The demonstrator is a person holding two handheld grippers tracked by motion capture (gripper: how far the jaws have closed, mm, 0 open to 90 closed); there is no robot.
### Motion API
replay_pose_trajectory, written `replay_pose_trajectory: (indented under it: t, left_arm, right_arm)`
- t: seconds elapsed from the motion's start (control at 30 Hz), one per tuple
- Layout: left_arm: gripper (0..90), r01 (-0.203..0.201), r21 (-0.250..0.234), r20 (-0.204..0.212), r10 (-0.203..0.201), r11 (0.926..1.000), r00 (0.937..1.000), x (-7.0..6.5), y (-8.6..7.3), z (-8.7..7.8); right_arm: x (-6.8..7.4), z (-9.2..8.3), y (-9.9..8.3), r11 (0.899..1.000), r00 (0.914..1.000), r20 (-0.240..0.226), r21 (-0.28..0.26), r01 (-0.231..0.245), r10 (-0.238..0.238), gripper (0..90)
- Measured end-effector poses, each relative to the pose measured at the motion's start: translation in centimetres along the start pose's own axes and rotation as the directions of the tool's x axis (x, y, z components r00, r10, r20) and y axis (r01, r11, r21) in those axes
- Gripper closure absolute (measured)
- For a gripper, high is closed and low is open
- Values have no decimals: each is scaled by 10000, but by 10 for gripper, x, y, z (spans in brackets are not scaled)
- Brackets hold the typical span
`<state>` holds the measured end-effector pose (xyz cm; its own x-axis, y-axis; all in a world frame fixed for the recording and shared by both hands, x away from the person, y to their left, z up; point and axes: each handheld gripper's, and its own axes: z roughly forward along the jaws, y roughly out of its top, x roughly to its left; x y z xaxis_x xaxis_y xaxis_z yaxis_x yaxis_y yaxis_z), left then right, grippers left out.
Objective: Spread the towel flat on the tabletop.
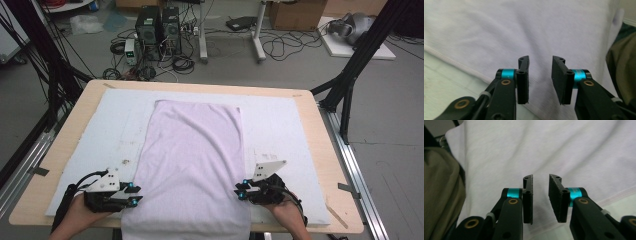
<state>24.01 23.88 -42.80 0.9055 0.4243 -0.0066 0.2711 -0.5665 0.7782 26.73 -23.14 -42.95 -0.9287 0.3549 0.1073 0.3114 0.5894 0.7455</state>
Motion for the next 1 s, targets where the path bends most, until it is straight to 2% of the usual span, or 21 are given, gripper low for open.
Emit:
replay_pose_trajectory:
  t: [0.07, 0.27, 0.43, 0.57, 0.6, 0.7, 0.83, 0.93, 1.0]
  left_arm:
    - [598, 166, -201, -163, -169, 9997, 9997, 7, 6, 2]
    - [550, 632, -622, -586, -669, 9961, 9960, 28, 20, 12]
    - [507, 977, -723, -787, -1033, 9926, 9915, 43, 28, 23]
    - [451, 1413, -694, -1049, -1481, 9875, 9834, 55, 32, 35]
    - [444, 1388, -627, -1089, -1450, 9883, 9834, 57, 33, 38]
    - [425, 1472, -611, -1257, -1539, 9872, 9801, 61, 34, 44]
    - [417, 1569, -932, -1463, -1694, 9832, 9746, 63, 37, 42]
    - [416, 1652, -1044, -1513, -1798, 9807, 9720, 63, 37, 39]
    - [411, 1650, -1065, -1482, -1797, 9805, 9725, 62, 36, 39]
  right_arm:
    - [-6, 0, 1, 9998, 9996, 230, -117, -168, 170, 666]
    - [-24, 0, 5, 9976, 9945, 893, -463, -514, 554, 567]
    - [-38, 2, 10, 9952, 9879, 1316, -645, -740, 820, 479]
    - [-50, 5, 13, 9930, 9809, 1641, -722, -939, 1047, 425]
    - [-52, 5, 14, 9929, 9785, 1766, -715, -953, 1067, 417]
    - [-59, 5, 16, 9915, 9735, 1975, -815, -1013, 1157, 397]
    - [-63, 4, 17, 9908, 9687, 2186, -911, -999, 1177, 370]
    - [-61, 5, 18, 9916, 9688, 2209, -872, -955, 1128, 356]
    - [-61, 5, 19, 9907, 9695, 2168, -967, -956, 1148, 346]
